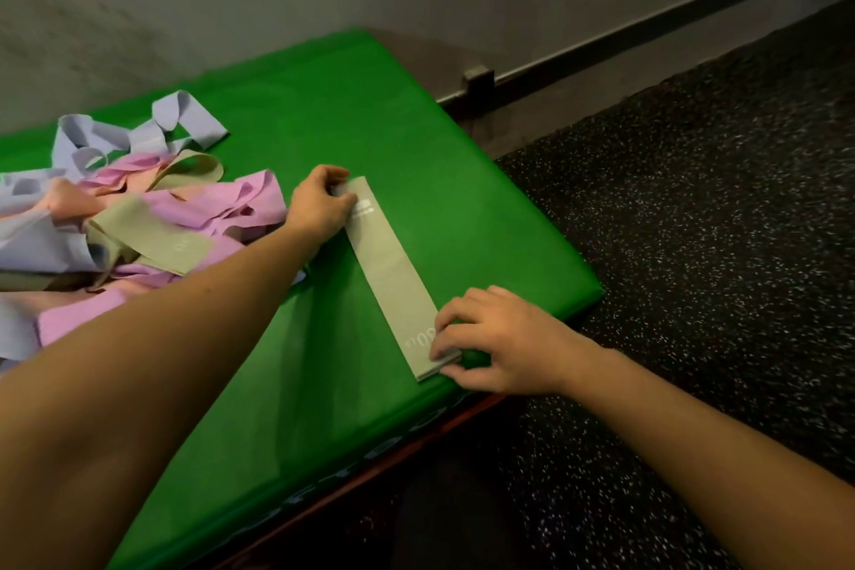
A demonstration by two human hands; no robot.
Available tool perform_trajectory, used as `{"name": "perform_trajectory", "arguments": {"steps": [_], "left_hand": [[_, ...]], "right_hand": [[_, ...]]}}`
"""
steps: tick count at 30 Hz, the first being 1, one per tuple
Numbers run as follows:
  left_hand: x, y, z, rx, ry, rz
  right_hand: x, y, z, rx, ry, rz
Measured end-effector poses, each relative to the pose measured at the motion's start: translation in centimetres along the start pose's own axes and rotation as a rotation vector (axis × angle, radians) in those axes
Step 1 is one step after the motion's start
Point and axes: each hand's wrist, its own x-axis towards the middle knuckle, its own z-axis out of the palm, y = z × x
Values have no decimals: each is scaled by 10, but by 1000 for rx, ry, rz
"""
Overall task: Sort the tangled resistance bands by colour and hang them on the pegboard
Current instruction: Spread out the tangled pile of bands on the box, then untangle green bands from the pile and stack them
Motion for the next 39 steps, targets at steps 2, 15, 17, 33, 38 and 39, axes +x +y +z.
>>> {"name": "perform_trajectory", "arguments": {"steps": [2, 15, 17, 33, 38, 39], "left_hand": [[2, 0, -1, 74, -18, 54], [12, 3, 0, 199, 43, 55], [5, 6, -5, 211, 36, 68], [-167, -64, -125, 151, 41, 293], [-217, -119, -163, 198, 110, 364], [-225, -129, -168, 187, 121, 353]], "right_hand": [[-1, 2, 1, -29, 17, -13], [-6, 0, 1, -29, 40, 60], [-6, -5, -5, -3, 34, 93], [44, -102, -29, 95, -11, 188], [72, -142, -20, 116, -21, 150], [78, -149, -16, 128, -24, 150]]}}
